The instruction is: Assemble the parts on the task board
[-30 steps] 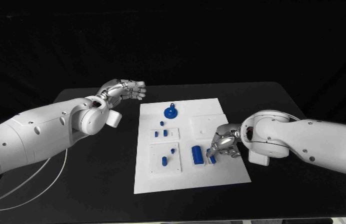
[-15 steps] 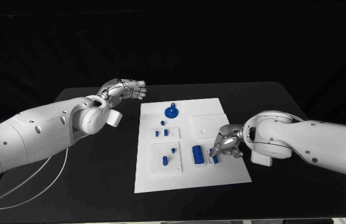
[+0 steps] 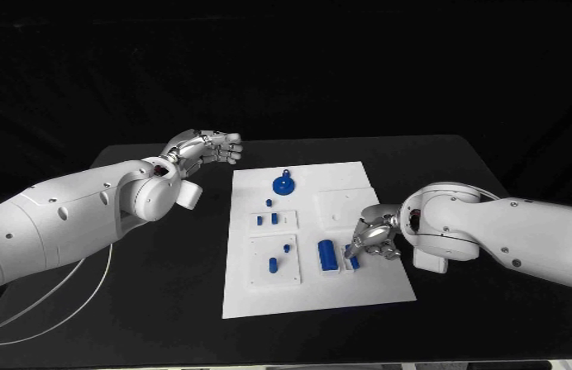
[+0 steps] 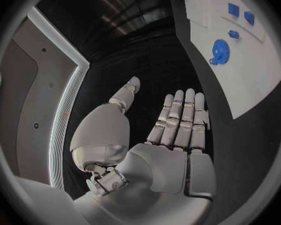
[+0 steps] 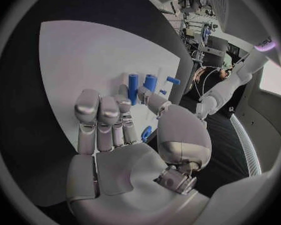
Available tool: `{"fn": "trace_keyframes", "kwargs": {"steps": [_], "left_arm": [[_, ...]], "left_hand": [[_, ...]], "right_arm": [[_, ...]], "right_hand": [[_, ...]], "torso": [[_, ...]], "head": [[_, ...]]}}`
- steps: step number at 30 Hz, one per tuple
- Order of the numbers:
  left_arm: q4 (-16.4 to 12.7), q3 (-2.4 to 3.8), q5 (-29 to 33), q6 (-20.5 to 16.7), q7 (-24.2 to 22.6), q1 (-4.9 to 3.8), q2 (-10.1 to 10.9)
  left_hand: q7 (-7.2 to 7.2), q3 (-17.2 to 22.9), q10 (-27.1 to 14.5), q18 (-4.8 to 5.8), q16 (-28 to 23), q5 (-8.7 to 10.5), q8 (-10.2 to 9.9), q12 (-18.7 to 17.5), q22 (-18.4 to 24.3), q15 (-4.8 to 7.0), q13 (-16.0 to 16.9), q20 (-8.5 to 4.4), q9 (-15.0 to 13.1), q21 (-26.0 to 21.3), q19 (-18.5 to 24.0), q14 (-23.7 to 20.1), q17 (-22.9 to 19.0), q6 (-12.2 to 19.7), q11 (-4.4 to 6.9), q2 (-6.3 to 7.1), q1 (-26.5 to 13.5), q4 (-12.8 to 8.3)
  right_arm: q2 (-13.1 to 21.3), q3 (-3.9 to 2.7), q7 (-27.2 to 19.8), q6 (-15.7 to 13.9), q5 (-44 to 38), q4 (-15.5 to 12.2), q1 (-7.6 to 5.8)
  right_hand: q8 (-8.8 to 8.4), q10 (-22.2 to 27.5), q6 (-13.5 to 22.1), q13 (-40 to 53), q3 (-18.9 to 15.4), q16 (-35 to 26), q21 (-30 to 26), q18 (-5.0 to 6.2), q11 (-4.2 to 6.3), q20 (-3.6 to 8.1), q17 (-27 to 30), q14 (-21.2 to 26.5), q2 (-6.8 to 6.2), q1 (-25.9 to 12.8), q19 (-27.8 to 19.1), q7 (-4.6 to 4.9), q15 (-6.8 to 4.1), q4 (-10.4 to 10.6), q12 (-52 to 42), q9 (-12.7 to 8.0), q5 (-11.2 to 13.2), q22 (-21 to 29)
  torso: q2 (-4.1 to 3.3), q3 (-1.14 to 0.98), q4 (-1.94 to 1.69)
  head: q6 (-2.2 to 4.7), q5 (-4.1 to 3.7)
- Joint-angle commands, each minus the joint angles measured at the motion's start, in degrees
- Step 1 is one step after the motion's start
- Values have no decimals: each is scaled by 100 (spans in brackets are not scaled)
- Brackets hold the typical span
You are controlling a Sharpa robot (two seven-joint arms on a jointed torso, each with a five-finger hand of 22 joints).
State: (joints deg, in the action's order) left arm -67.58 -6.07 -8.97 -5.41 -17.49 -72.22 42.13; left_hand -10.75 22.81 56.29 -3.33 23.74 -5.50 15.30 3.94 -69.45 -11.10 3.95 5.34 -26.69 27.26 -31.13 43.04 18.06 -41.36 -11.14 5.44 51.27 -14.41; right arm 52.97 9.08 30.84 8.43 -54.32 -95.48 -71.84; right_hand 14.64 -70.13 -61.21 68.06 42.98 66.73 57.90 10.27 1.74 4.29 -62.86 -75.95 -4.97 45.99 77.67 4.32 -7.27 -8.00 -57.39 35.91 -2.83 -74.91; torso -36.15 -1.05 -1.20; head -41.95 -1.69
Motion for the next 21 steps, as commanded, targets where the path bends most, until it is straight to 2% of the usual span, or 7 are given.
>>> {"fn": "trace_keyframes", "kwargs": {"steps": [1, 13, 20, 21], "left_arm": [[-16, 3, 30, 84, -34, 0, 1], [-23, 3, 30, 99, -29, 0, 15], [-24, 3, 30, 104, -28, 0, 18], [-24, 3, 30, 106, -28, 0, 18]], "left_hand": [[-142, 0, 44, -103, -3, 12, 35, 1, -9, -3, 4, 0, -6, -24, -11, 40, 9, 9, -5, -4, -38, 25], [-141, 1, 46, -104, -3, 12, 36, 2, -12, -3, 4, -1, -6, -25, -13, 42, 10, 9, -5, -10, -40, 28], [-142, 2, 47, -105, -1, 12, 35, 2, -15, -2, 4, -1, -6, -25, -16, 45, 12, 11, -5, -11, -40, 29], [-142, 2, 47, -105, -1, 12, 35, 2, -15, -2, 4, -2, -5, -25, -17, 45, 12, 11, -5, -11, -40, 29]], "right_arm": [[-36, 0, -7, 67, -35, 14, 22], [-103, 0, 23, 44, -161, 68, 81], [-103, 0, 26, 45, -204, 66, 90], [-103, 0, 19, 29, -205, 64, 92]], "right_hand": [[18, -23, -30, 8, -32, 34, 35, 473, 15, 22, 5, 3, -15, -55, -3, 14, -32, -4, -13, -1, 4, -47], [11, -16, -22, 15, -119, 38, 38, 473, 15, 36, 7, 5, -88, -184, -4, 15, -35, 4, -10, -2, 4, -44], [5, -6, -11, 20, -205, 37, 39, 473, 13, 49, 10, 9, -198, -245, -6, 17, -36, -26, -6, -1, 4, -42], [3, -4, -7, 21, -245, 36, 39, 473, 12, 51, 11, 10, -244, -275, -7, 18, -35, -29, -5, -1, 4, -41]], "torso": [[-1, 0, -2], [-1, -1, -1], [-1, -2, 2], [0, -3, 2]], "head": [[-1, 7], [-20, 23], [-26, 24], [-26, 24]]}}
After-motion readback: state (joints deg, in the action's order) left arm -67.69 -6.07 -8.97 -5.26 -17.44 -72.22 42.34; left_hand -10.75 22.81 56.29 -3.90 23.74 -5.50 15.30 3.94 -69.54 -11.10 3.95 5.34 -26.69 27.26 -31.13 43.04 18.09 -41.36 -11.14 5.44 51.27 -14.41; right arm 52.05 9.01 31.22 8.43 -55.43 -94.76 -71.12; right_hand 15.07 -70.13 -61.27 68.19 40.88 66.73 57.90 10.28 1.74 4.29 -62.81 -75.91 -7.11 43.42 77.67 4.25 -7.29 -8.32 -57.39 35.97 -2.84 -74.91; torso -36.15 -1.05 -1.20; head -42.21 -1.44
